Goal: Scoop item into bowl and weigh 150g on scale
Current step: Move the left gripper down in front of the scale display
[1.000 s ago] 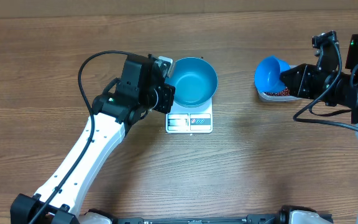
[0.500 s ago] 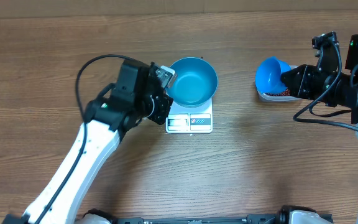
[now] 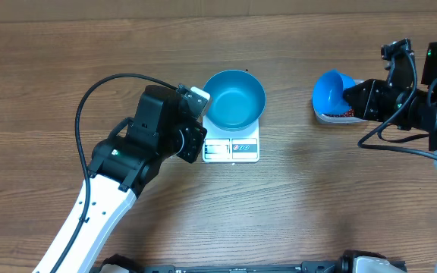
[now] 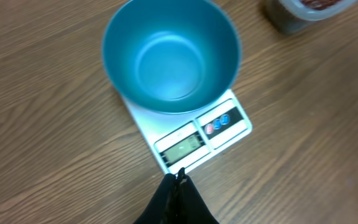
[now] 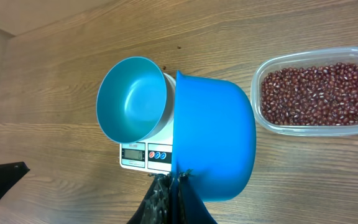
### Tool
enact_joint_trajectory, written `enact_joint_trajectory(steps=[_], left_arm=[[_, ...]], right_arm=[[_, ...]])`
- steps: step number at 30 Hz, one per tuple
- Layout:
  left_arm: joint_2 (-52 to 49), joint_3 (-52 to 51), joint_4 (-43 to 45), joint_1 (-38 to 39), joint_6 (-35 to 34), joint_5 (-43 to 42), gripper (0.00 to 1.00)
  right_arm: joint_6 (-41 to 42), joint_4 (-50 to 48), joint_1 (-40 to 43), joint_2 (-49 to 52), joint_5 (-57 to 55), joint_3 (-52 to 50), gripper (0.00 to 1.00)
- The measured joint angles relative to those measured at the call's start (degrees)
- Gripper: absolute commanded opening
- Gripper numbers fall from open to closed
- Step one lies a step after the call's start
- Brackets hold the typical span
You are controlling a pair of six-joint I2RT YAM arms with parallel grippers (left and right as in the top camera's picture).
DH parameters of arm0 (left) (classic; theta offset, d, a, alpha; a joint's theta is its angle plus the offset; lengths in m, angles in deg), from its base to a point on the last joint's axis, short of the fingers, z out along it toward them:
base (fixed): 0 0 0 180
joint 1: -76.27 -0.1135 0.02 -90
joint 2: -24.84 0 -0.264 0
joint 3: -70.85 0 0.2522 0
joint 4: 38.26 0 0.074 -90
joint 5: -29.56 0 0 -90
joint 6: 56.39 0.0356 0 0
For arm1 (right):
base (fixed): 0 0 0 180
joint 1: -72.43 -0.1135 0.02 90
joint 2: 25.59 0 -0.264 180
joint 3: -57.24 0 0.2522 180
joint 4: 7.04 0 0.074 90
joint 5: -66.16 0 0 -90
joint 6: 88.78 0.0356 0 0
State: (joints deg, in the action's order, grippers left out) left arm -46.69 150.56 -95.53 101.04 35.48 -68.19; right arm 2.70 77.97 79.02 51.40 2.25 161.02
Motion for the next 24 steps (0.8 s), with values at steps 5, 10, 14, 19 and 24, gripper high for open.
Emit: enact_joint_trajectory(steps=[5, 10, 14, 19, 24], left_arm=[[-0.87, -0.04, -0.55, 0.00, 0.15, 3.10, 0.04], [-4.13, -0.07, -1.31, 0.00, 0.66, 3.67, 0.04], [-4.90, -0.09, -1.31, 0.00, 1.33, 3.50, 0.04], [-4.90, -0.09, -3.63, 0.00, 1.36, 3.50, 0.04], [-2.49, -0.22, -4.46, 0.00, 1.31, 2.16, 0.05]], right_arm=[[0.02, 0.11, 0.00, 0.00, -0.17, 0.00, 0.04], [0.02, 0.28, 0.02, 0.00, -0.20, 0.00, 0.04], [0.02, 0.31, 0.02, 0.00, -0.44, 0.00, 0.04], [0.02, 0.31, 0.00, 0.00, -0.59, 0.00, 0.04], [0.02, 0.28, 0.02, 0.00, -0.66, 0.00, 0.04]])
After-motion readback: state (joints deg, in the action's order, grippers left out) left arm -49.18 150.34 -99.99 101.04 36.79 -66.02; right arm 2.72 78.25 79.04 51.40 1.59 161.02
